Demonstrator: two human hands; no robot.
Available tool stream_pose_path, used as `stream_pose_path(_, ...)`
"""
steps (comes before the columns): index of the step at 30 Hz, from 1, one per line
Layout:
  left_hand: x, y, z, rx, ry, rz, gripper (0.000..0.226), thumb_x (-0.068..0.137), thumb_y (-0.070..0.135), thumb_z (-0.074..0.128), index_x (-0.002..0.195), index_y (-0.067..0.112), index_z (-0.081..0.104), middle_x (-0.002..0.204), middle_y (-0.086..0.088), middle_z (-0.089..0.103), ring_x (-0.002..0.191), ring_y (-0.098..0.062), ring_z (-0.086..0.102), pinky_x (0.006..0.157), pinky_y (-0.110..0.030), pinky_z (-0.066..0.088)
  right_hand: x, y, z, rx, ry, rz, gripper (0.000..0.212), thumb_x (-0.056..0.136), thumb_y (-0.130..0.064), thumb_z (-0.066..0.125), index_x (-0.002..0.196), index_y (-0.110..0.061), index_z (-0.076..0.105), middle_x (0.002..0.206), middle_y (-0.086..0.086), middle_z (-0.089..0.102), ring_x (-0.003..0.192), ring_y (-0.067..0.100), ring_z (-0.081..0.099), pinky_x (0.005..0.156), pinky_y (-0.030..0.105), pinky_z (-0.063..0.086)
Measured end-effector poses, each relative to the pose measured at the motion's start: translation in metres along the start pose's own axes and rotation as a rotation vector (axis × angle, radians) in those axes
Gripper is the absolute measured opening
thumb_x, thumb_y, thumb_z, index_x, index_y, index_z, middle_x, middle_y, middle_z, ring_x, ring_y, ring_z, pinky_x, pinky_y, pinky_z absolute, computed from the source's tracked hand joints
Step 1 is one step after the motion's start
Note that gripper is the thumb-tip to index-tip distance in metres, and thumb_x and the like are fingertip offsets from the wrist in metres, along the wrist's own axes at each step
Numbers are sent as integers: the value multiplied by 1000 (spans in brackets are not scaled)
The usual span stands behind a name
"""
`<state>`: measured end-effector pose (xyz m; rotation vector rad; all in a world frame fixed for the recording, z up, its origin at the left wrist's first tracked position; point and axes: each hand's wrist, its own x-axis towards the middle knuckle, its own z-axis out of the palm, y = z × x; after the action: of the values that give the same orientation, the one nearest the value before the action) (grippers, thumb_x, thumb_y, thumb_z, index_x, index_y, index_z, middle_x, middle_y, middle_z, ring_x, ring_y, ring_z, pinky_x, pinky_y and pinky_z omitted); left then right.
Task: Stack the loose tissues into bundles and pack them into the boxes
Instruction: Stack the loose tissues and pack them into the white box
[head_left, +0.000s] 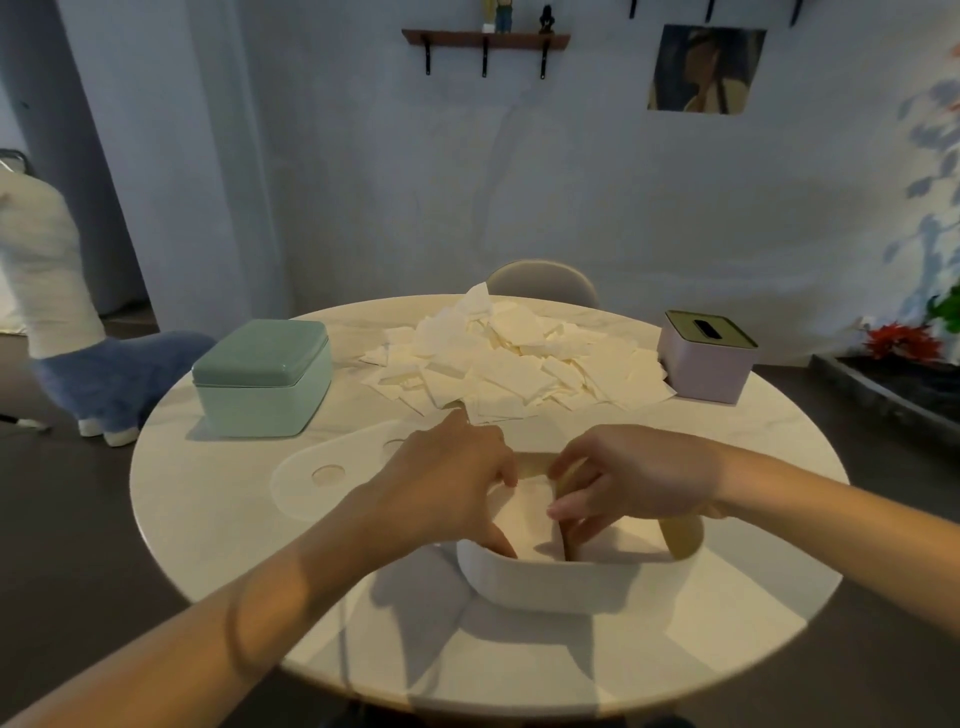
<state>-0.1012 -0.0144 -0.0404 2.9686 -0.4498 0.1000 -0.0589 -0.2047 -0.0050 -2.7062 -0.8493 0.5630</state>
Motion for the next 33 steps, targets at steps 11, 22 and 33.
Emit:
stream_pose_path(11, 41, -38, -20, -325, 141, -159, 28, 82, 47, 82, 101, 29, 73, 98, 16, 70, 86, -5, 62, 79, -20, 52, 46, 38, -43, 87, 196, -53, 26, 94, -31, 69, 114, -14, 64, 87, -3, 78, 72, 14, 75, 66, 24, 61)
stream_pose_path(22, 150, -93, 68, -827, 639, -600, 16, 97, 30, 68, 110, 23, 60, 95, 4, 70, 82, -14, 68, 76, -34, 63, 207, 90, -16, -291, 419, -244, 77, 79, -56, 79, 144, -33, 45, 149, -8, 48, 132, 19, 48, 110, 38, 43)
stream_pose_path(33, 171, -122, 75, -1093, 901, -665, 6, 97, 14, 63, 97, 18, 59, 87, -7, 71, 77, -22, 67, 53, -28, 51, 253, 93, 1, -560, 620, -460, 28, 100, -31, 52, 124, -24, 63, 135, -8, 59, 117, 17, 58, 96, 30, 44)
